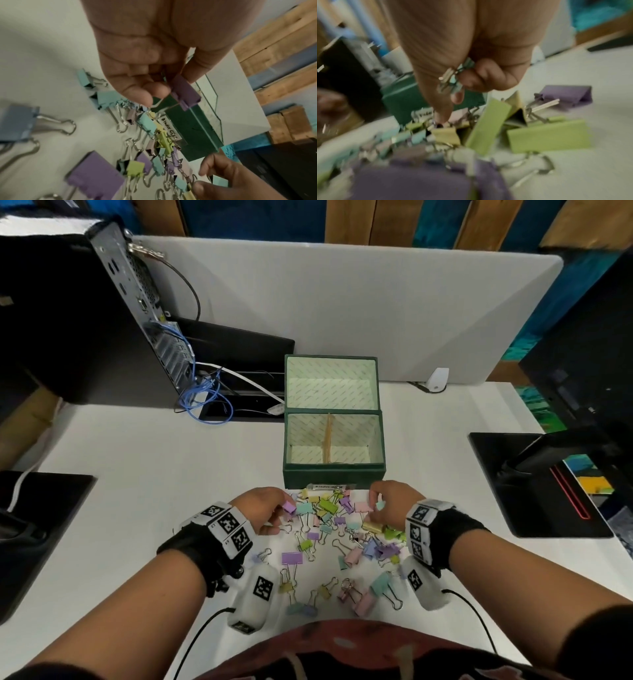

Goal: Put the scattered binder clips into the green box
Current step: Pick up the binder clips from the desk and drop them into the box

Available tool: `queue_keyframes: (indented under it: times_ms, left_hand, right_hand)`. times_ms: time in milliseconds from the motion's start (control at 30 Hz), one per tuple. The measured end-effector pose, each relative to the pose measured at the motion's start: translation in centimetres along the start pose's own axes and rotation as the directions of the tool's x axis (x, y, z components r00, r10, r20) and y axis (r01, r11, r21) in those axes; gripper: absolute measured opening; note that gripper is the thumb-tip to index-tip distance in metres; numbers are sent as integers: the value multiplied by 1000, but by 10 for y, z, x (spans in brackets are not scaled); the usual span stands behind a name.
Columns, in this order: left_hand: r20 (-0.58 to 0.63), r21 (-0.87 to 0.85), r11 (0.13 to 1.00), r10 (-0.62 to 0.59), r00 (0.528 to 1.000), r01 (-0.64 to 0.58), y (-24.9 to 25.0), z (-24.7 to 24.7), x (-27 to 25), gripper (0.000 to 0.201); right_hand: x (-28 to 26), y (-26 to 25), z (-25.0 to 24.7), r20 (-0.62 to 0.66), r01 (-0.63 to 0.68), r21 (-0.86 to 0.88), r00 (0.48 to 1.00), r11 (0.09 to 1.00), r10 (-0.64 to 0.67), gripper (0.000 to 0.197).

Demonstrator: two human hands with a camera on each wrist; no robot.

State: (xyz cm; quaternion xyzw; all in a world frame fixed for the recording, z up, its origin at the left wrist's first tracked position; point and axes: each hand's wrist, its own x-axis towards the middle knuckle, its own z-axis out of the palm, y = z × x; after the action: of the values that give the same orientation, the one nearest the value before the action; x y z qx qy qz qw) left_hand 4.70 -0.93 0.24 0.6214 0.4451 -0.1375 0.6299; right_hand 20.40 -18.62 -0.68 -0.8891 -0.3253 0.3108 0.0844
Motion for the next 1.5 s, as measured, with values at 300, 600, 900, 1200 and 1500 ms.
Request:
queue_keyframes:
  times_ms: [300, 600, 900, 1200, 1500]
  left_hand:
    - [-96, 282, 958, 81, 992, -51, -18, 1, -4, 34]
    - [67, 771, 572, 367, 928, -282, -32, 2, 2, 38]
    - [84, 973, 188, 258, 963, -135, -28, 20, -13, 53]
    - [-27, 985, 171, 249, 968, -17, -28, 30, -11, 50]
    - [-32, 973, 232, 209, 977, -18, -29, 34, -5, 38]
  right_hand:
    - [7, -17, 5, 72, 15, -192, 997, 981, -1, 50]
    - [8, -12, 4, 51, 64, -279, 997, 958, -52, 40]
    - [5, -20, 2, 110, 269, -536, 962, 801, -250, 56]
    - [11, -21, 1, 91, 204, -501, 979, 841, -184, 44]
    - [11, -6, 1, 105, 192, -521, 981, 832, -161, 37]
